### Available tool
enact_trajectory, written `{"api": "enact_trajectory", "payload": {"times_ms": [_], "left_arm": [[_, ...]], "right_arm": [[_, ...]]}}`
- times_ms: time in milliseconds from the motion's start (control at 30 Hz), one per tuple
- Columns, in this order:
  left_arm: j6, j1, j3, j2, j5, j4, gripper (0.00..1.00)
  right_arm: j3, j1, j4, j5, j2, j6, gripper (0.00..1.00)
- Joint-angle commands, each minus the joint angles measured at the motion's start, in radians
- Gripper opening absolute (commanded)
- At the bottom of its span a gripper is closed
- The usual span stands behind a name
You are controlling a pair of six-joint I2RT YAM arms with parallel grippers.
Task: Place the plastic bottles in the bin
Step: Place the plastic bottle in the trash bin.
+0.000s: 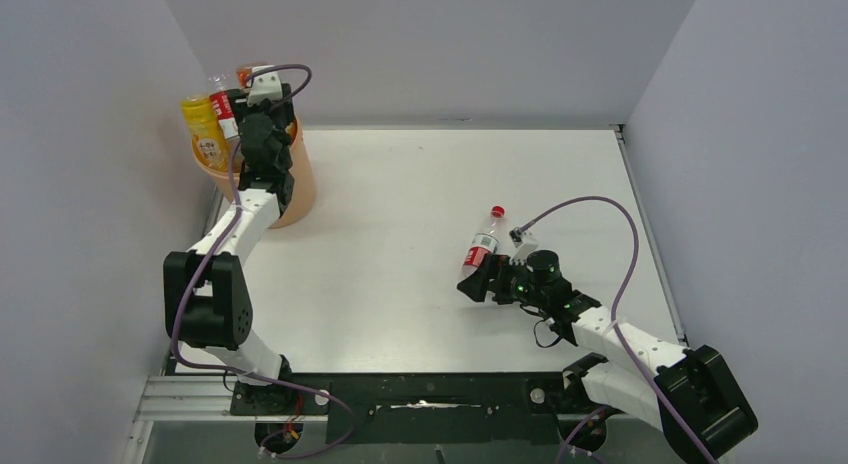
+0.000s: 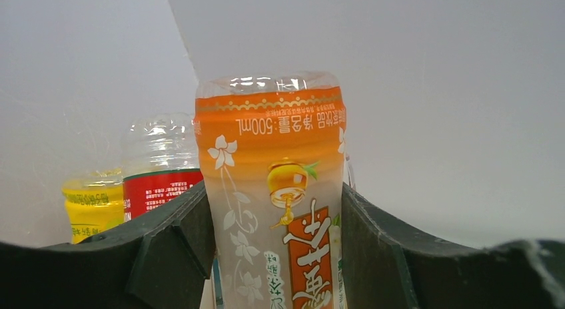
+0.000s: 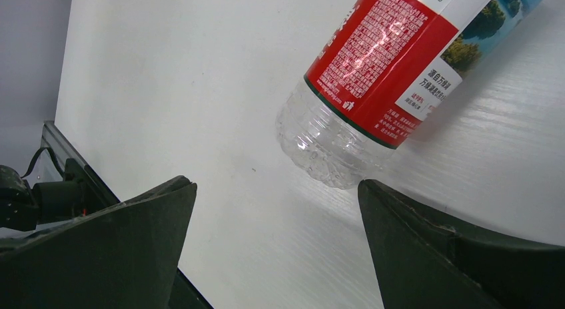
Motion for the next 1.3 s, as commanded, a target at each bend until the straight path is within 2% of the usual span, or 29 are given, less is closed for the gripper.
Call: {"api": "enact_trajectory", "payload": {"times_ms": [0,167,433,600,1133,1267], "left_arm": [[-0.011,0.015,-0.002,0.016,-0.028,-0.135,0.59],[-0.012,0.014,-0.025,-0.033,-0.04,-0.133,0.62],[-0.011,0.016,-0.058,-0.05,-0.06,-0.131,0.72],[-0.023,0.016,-0.066,-0.052,-0.066,-0.134,0.74],[-0.033,0.025,-0.051,-0.073,-0.121,-0.142,0.89],[-0.036,0.026,-0.045,-0.072,-0.134,-0.149,0.9]], "right_arm": [[0.001,0.005,0.057,0.006,0.003,-0.001,0.98],[0.005,0.007,0.065,0.001,0.005,0.002,0.98],[-0.003,0.015,0.061,0.008,-0.014,0.008,0.98],[-0.004,0.017,0.056,0.008,-0.022,0.009,0.98],[-0.008,0.026,0.066,0.013,-0.016,0.014,0.98],[-0.003,0.028,0.069,0.009,-0.003,0.011,0.98]]}}
